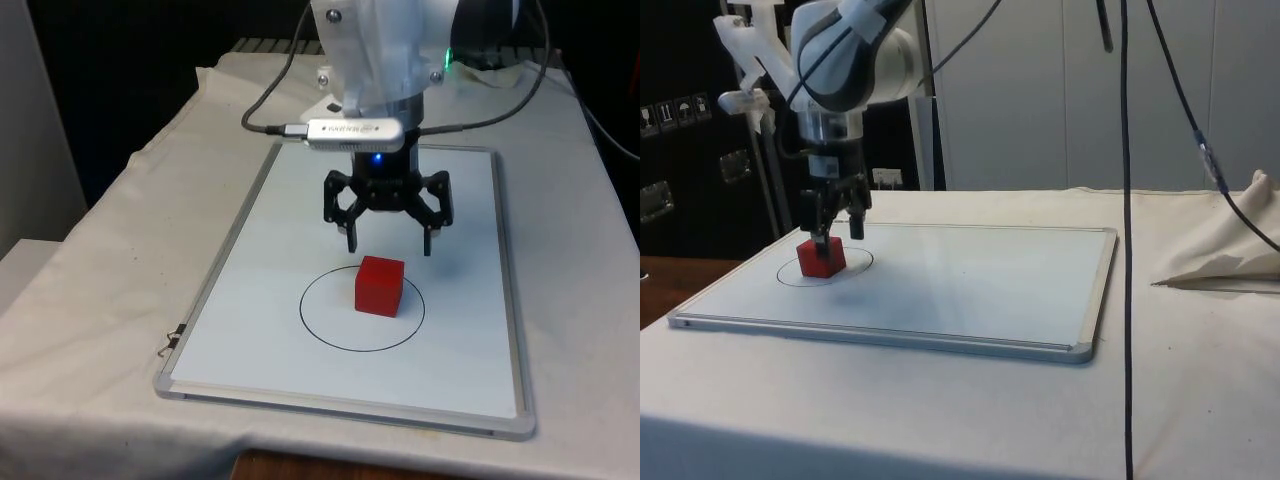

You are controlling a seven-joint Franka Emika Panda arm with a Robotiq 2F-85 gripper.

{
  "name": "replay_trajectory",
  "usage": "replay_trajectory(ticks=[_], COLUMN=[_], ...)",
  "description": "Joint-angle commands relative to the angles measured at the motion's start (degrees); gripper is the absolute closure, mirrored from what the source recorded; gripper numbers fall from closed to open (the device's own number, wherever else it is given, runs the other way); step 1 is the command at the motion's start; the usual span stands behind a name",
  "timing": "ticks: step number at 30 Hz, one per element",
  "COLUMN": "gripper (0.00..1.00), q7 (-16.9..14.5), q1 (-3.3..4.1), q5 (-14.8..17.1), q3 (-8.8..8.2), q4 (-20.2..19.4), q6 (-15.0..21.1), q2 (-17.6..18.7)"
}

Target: Push the cube into the marked area.

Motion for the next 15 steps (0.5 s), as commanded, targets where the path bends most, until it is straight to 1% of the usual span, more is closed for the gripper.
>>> replay_trajectory(ticks=[1, 8, 9, 10, 13, 15], gripper=[0.0, 0.0, 0.0, 0.0, 0.0, 0.0], q7=[-0.17, -0.74, -0.69, -0.86, -1.43, -1.55], q1=[0.17, 0.63, 0.46, 0.63, 0.8, 0.86], q5=[-0.23, -1.09, -0.86, -1.2, -1.49, -1.55], q3=[-0.06, 0.0, 0.0, 0.0, 0.0, 0.0], q4=[-0.63, -1.38, -0.86, -1.49, -2.12, -2.23], q6=[-0.74, -3.55, -3.38, -3.84, -4.98, -5.27], q2=[-1.2, -4.24, -3.61, -4.58, -6.13, -6.53])
